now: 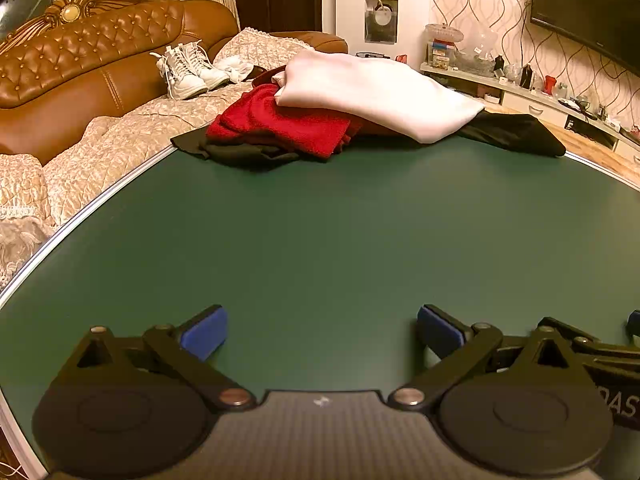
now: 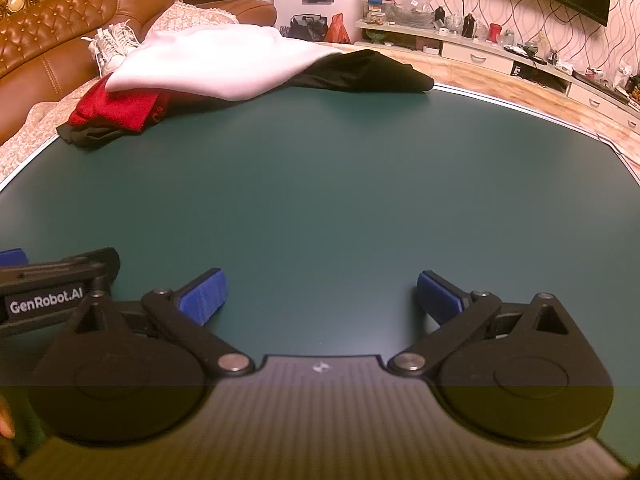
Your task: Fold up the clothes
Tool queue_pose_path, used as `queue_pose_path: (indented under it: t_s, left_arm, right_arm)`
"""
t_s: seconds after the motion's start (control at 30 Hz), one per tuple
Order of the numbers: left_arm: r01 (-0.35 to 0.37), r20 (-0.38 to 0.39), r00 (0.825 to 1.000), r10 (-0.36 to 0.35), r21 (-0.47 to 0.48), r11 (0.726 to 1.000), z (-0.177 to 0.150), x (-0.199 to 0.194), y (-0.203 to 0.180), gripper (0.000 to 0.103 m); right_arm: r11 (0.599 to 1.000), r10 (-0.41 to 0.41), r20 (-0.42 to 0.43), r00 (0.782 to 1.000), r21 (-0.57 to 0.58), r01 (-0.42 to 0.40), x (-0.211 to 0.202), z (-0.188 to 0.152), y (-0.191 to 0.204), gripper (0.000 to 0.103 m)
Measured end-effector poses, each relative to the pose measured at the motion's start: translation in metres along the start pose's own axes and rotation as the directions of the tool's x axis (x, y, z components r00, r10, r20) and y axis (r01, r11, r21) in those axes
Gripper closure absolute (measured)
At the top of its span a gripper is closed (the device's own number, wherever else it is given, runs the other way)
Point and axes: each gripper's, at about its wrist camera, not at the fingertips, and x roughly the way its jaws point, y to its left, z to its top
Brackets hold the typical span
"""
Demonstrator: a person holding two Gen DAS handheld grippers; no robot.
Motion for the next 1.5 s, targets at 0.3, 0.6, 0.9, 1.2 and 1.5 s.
queue_pose_path:
  t_s: [0.3, 0.6, 0.9, 1.2, 1.5]
  left_arm:
    - [-0.005, 0.011, 1.0, 0.005, 0.002, 1.0, -0.003, 0.0012, 0.0008, 0.0]
    - [-0.004, 0.009, 1.0, 0.004, 0.0, 1.0, -0.0022, -0.0035, -0.0008, 0.0]
    - [-0.004, 0.011, 1.0, 0.004, -0.002, 1.0, -0.0033, -0.0019, -0.0008, 0.0]
    - [-0.003, 0.012, 1.0, 0.003, 0.0, 1.0, -0.0029, -0.0025, 0.0, 0.0]
    - [-0.003, 0.013, 1.0, 0.003, 0.0, 1.0, -0.0031, -0.0019, 0.0002, 0.0]
  right_arm:
    - [1.0, 0.001, -0.001, 1.0, -0.001, -0.001, 0.0033, 0.0012, 0.0065, 0.0]
    - [1.0, 0.0, 0.0, 1.0, -0.002, 0.0, 0.001, 0.0011, 0.005, 0.0]
    - [1.0, 0.0, 0.001, 1.0, 0.0, 0.0, 0.0018, 0.0007, 0.0057, 0.0]
    - [1.0, -0.001, 0.001, 1.0, -0.001, 0.001, 0.0024, 0.0012, 0.0073, 0.0]
    - [1.0, -0.001, 0.0, 1.0, 0.0, 0.001, 0.0025, 0.0011, 0.0069, 0.0]
